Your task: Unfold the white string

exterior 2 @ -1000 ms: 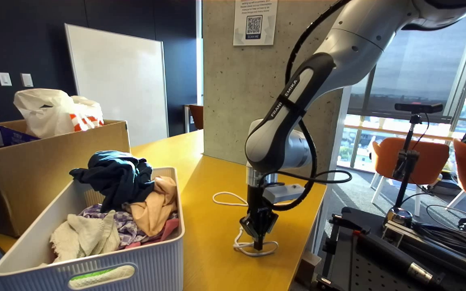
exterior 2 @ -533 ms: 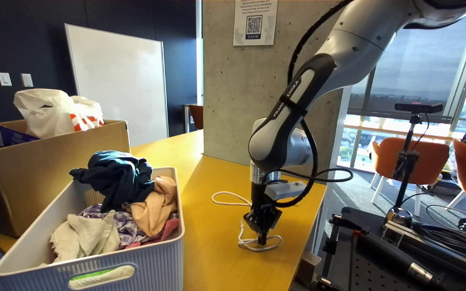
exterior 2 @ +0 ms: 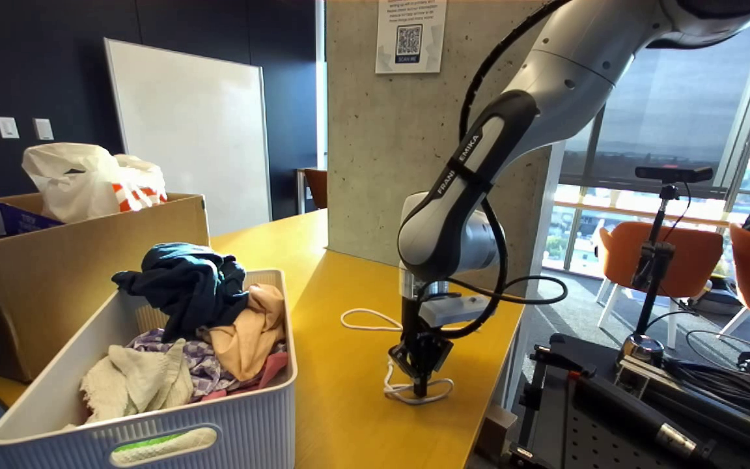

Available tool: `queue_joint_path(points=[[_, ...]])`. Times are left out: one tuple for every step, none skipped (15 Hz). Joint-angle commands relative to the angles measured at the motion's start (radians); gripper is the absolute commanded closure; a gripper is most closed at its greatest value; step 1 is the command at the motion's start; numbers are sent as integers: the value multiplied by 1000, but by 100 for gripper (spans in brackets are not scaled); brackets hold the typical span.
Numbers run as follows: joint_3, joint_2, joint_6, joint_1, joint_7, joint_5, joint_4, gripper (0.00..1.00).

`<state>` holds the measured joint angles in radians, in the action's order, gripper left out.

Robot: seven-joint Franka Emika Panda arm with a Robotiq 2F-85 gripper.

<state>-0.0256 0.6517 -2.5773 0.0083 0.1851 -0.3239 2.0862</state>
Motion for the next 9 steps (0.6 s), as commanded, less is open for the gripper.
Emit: queue_joint_path(points=[[43, 24, -45, 55, 97, 48, -20, 100], [53, 27, -52, 66, 118, 57, -21, 100], [62, 30, -58, 76, 137, 64, -23, 100], [67, 33, -60, 84, 151, 68, -27, 100], [76, 35, -67, 96, 167, 75, -29, 100], [84, 40, -66, 107, 181, 86, -35, 100], [90, 46, -66, 114, 195, 93, -43, 100], [92, 49, -65, 118, 205, 99, -46, 100], [94, 49, -66, 122, 214, 102, -46, 74]])
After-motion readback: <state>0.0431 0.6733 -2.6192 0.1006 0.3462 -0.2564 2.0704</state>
